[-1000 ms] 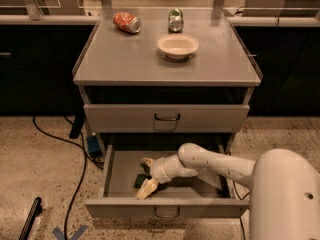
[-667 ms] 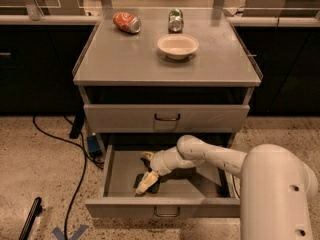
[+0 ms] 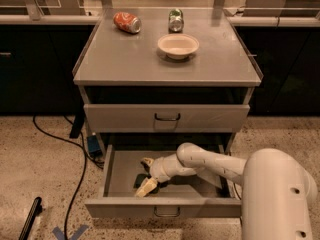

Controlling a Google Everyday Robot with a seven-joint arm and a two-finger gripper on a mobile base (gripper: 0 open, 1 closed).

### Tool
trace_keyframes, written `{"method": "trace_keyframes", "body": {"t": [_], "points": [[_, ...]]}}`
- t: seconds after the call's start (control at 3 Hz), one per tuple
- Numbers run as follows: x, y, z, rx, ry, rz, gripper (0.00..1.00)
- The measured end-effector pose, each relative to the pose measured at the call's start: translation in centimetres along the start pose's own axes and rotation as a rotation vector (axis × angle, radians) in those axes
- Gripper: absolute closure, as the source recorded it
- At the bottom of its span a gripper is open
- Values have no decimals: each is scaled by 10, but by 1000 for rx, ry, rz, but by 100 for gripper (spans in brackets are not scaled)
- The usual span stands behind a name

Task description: Pick sponge from middle drawer and place on counter

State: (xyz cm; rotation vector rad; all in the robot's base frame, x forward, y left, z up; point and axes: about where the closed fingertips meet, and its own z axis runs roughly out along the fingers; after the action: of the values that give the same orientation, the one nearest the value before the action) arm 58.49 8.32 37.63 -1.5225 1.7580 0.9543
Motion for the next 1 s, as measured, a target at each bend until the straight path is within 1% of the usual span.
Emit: {"method": "trace_keyframes", "body": {"t": [0.33, 1.0], "points": [[9, 4, 6, 10, 0, 1, 0], [18, 5, 12, 42, 5, -2, 0]]}}
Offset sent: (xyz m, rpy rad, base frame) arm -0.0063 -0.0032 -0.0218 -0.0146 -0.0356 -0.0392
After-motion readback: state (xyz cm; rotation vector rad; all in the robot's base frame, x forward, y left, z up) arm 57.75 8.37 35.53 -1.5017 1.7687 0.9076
